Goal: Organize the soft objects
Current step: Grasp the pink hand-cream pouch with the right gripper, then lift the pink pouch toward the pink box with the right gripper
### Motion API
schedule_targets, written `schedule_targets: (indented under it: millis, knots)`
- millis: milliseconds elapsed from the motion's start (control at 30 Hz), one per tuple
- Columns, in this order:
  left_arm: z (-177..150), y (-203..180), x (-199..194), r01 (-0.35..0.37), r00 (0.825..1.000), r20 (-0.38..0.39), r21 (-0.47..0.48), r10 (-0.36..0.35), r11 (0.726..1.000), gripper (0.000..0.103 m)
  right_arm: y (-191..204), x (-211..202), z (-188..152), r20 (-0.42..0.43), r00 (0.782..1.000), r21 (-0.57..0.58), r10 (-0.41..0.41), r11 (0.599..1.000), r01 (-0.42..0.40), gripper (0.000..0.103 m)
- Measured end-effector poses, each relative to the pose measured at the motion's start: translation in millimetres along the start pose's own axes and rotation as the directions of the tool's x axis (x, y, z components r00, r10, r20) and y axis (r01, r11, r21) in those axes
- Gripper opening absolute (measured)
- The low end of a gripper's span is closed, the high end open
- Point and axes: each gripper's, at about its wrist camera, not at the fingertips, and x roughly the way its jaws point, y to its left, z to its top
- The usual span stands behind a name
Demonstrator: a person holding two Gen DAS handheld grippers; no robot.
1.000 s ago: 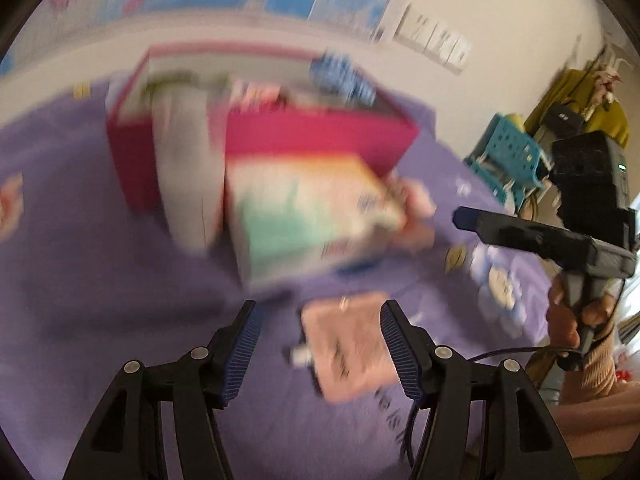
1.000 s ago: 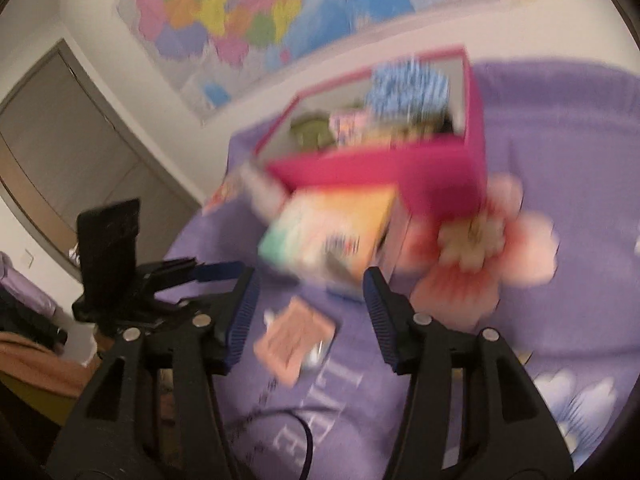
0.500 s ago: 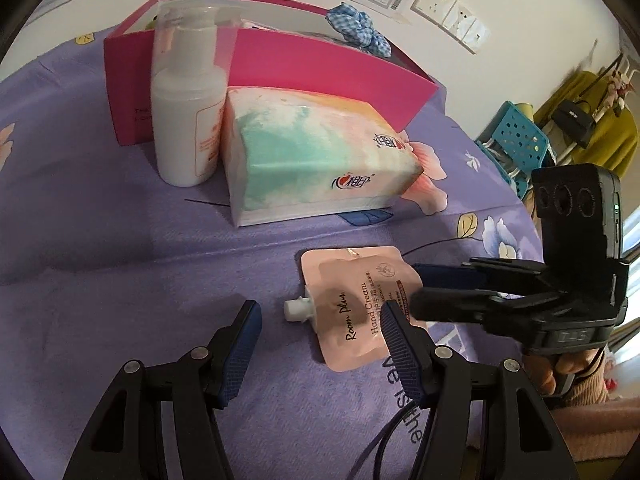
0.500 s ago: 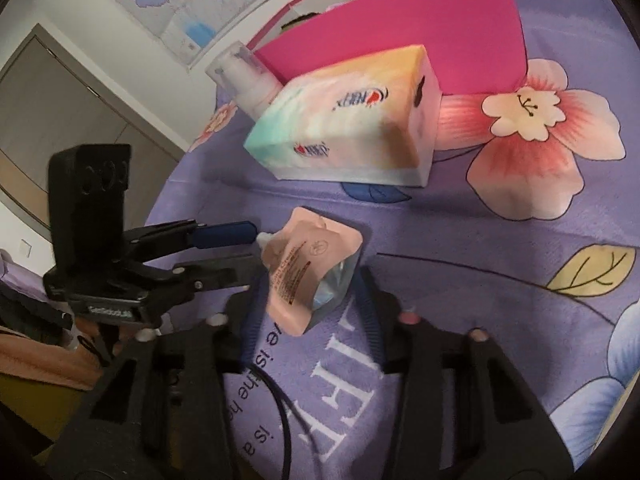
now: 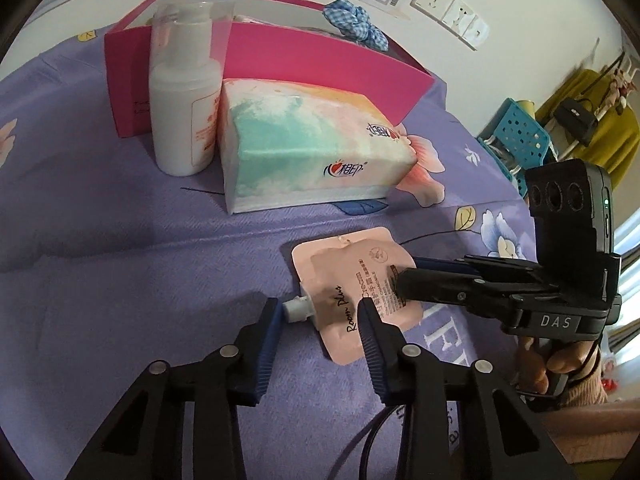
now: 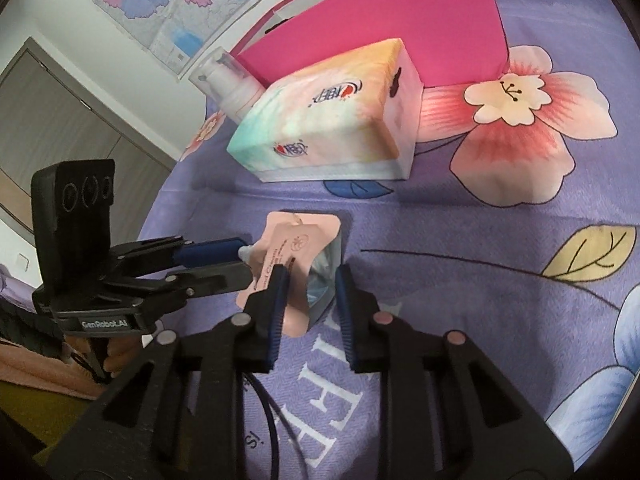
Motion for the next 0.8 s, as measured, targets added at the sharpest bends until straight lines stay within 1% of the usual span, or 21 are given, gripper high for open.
schedule_targets:
  millis: [133, 300, 367, 400, 467, 567, 800]
  knots:
    - [-1.2, -1.7, 0.3, -0.014, 1.000, 0.000, 0.005, 0.014, 1.000, 0.037, -0.9, -0.7, -0.2, 0.002, 1.000, 0.005, -0.001, 1.000, 0.001, 0.027]
    - [-0.7, -6.8, 0.1, -0.035, 0.999, 0.005, 0.039, 0.035, 0.999, 0.037, 0.1, -1.1, -1.1, 0.000, 1.000, -0.002, -0.003, 1.000, 0.003, 0.027]
    - [-0.3, -9.7, -0.3, -0.026, 1.000, 0.004, 0.049, 0.025, 0.998, 0.036, 2.2, -0.7, -0.8, -0.002, 1.000, -0.009, -0.003, 1.000, 0.003, 0.027]
    - [-0.2, -10.9, -0.1, -0.034, 0.999, 0.006, 0.055, 0.033, 0.998, 0.037, 3.8, 0.3, -0.6, -0.003, 1.000, -0.013, -0.004, 1.000, 0.004, 0.027]
    - [0.5, -13.3, 1.3, -0.052, 0.999, 0.004, 0.066, 0.052, 0.996, 0.037, 8.1, 1.7, -0.8, -0.001, 1.000, -0.031, -0.026, 0.999, 0.026, 0.027]
    - [0.5, -12.3, 2.2, -0.044, 0.999, 0.000, 0.056, 0.044, 0.997, 0.037, 8.3, 1.1, -0.5, 0.001, 0.999, -0.034, -0.032, 0.999, 0.032, 0.027]
    - [1.1, -20.3, -7.2, -0.052, 0.998, 0.031, 0.082, 0.050, 0.995, 0.037, 15.2, -5.0, -3.0, 0.017, 0.999, -0.052, -0.046, 0.998, 0.047, 0.027]
